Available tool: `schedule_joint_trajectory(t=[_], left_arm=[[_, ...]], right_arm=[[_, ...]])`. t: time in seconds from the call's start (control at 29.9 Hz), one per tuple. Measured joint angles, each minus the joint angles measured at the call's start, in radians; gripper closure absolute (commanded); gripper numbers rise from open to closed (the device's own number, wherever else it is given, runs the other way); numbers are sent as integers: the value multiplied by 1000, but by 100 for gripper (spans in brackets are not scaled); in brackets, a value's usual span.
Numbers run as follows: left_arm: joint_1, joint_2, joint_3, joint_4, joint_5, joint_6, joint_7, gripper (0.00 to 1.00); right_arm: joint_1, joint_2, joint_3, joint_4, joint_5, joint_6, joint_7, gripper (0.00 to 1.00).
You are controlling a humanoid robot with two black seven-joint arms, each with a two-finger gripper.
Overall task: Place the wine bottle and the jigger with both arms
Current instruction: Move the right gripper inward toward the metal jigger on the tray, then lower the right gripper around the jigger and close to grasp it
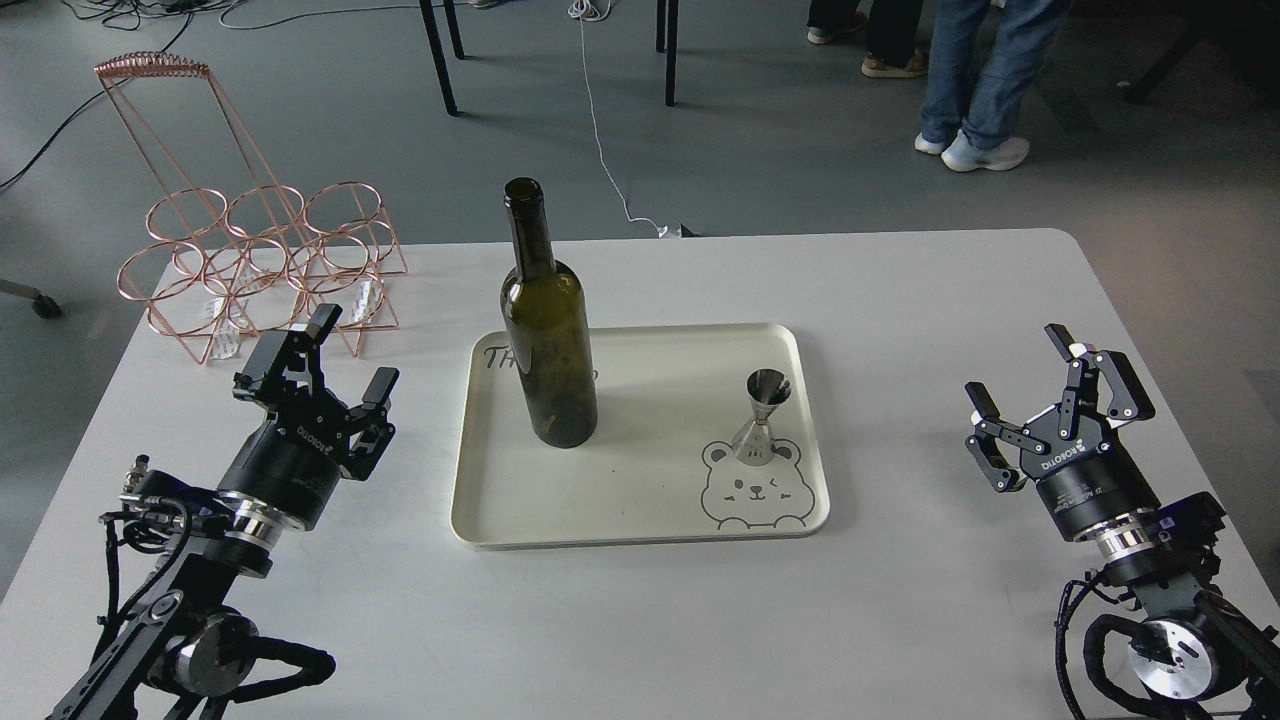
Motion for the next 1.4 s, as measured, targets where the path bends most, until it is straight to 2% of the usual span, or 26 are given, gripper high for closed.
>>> schedule_joint_trajectory(t=[0.23,0.33,0.53,0.7,0.9,1.0,1.24,1.4], left_arm=[[5,-4,1,-3,-7,10,0,2],[7,-8,0,-4,-14,7,-1,2],[7,-13,0,-4,-18,2,-3,2],[7,-13,0,-4,-18,-2,-3,2],[6,-10,-1,-6,-18,-2,-3,2],[6,-10,-1,-7,-18,-1,-3,2],[5,-10,-2,-7,-18,-1,-4,2],[5,-10,-2,-7,-18,-1,-4,2]], right_arm=[[-3,-15,-5,8,-49,0,0,1],[-2,-49,-3,33,-200,0,0,1],[-32,-130,-8,181,-635,-21,0,1],[-49,-186,-77,297,-943,-174,0,1],[-26,-190,-183,299,-1354,-520,0,2],[-4,-148,-214,285,-1501,-634,0,2],[79,-71,-228,204,-1600,-715,0,4],[133,-12,-251,157,-1601,-727,0,5]])
